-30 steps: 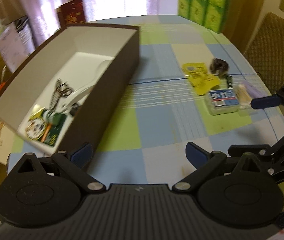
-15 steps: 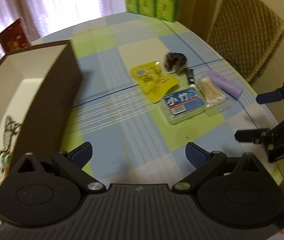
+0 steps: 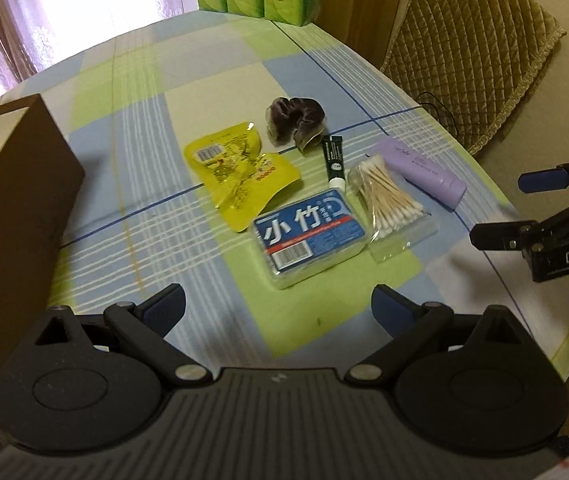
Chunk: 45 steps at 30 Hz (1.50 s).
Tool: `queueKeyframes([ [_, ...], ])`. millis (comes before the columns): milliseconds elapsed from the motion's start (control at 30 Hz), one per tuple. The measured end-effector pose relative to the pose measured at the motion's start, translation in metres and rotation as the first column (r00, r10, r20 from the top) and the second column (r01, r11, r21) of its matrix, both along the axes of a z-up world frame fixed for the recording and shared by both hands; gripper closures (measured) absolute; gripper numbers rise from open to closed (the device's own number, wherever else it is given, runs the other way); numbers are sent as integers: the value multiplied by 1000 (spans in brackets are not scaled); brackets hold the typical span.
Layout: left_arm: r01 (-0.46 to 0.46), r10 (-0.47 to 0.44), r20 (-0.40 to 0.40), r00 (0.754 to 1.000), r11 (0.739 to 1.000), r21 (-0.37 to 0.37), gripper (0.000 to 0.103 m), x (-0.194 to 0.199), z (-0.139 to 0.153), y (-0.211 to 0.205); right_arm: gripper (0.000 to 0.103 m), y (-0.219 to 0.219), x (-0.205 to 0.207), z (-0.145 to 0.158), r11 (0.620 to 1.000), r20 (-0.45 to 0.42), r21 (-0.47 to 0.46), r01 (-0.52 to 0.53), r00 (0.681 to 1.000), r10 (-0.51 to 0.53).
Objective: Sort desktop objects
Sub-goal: 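Lower the left tool onto the blue floss-pick box while the right tool approaches the purple tube, then close the left tool on the floss-pick box while the right tool grasps the purple tube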
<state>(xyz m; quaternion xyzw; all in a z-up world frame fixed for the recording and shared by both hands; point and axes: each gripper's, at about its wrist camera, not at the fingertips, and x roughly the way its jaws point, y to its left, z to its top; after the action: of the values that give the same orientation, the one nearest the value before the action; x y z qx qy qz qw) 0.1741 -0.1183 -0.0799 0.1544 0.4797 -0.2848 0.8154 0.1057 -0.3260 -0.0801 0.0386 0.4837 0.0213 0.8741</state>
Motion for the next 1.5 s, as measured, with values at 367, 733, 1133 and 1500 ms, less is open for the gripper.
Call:
queueKeyframes([
  [367,-56,55,-34,998,998,-32,5,26,-22,-40,2,-27,29,-14,1000,-13,8,3,1000,-3],
  [733,-120,120,-32,992,993,-11,15,49,-48,-61,2,-38,52,-23,1000,0,18,-17,1000,17],
  [1133,-162,161,-24,987,987,-17,15,49,-47,-22,18,-24,72,-46,992,-2,-43,-116,993,116],
  [1500,-229,228,-26,973,973,-5,15,52,-48,9,45,-11,78,-56,985,3,-87,-151,988,151],
])
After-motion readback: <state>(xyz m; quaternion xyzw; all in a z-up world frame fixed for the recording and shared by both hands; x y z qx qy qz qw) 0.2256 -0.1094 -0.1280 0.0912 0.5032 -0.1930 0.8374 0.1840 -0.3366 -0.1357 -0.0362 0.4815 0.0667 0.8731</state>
